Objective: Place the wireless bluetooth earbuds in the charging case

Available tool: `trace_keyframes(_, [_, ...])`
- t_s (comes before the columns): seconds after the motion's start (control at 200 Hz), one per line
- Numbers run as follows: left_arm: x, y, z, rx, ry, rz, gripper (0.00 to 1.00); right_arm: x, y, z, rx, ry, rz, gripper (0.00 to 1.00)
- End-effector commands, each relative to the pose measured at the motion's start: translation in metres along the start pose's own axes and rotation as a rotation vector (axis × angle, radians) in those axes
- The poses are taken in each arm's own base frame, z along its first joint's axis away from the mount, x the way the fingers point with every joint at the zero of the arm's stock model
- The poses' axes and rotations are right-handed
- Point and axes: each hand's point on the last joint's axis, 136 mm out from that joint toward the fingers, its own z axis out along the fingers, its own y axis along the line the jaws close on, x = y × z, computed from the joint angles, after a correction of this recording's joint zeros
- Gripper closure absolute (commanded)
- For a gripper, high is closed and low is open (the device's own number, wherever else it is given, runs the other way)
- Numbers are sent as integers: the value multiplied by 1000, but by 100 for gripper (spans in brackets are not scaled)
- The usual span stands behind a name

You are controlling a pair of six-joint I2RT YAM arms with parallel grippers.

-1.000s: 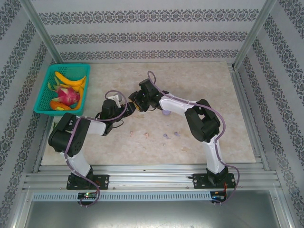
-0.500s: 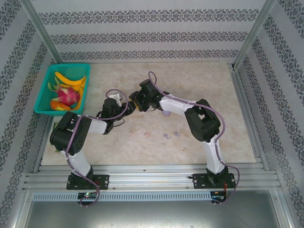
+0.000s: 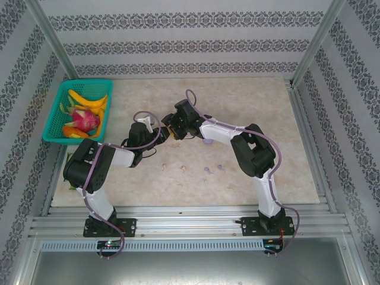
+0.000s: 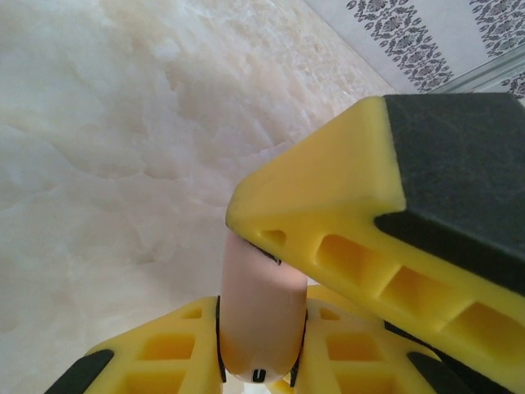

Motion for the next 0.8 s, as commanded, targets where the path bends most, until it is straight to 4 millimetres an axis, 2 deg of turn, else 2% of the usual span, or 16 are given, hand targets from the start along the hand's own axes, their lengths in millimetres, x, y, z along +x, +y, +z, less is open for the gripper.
trace_keyframes(0.0, [-8, -7, 4, 14, -16, 6, 86, 9, 22, -19, -59, 33, -18, 35])
trace_keyframes(0.085, [-5, -8, 2, 15, 2, 12, 87, -1, 28, -29, -80, 15, -30, 29])
trace_keyframes(0.21, [-3, -15, -4, 19, 44, 39, 91, -21, 31, -55, -106, -29, -67, 25])
trace_keyframes(0.335, [-5, -31, -16, 49, 92, 92, 92, -39, 19, -84, -107, -74, -157, 23])
trace_keyframes(0.445, [-6, -50, -26, 114, 156, 129, 92, -48, 10, -105, -159, -101, -306, 22])
trace_keyframes(0.54, [-5, -68, -33, 175, 226, 164, 92, -45, 8, -123, -230, -115, -482, 22])
trace_keyframes(0.63, [-2, -82, -40, 222, 290, 191, 92, -31, 7, -136, -288, -100, -657, 22])
trace_keyframes(0.794, [-1, -94, -46, 272, 346, 196, 95, -6, 0, -151, -367, -43, -861, 22])
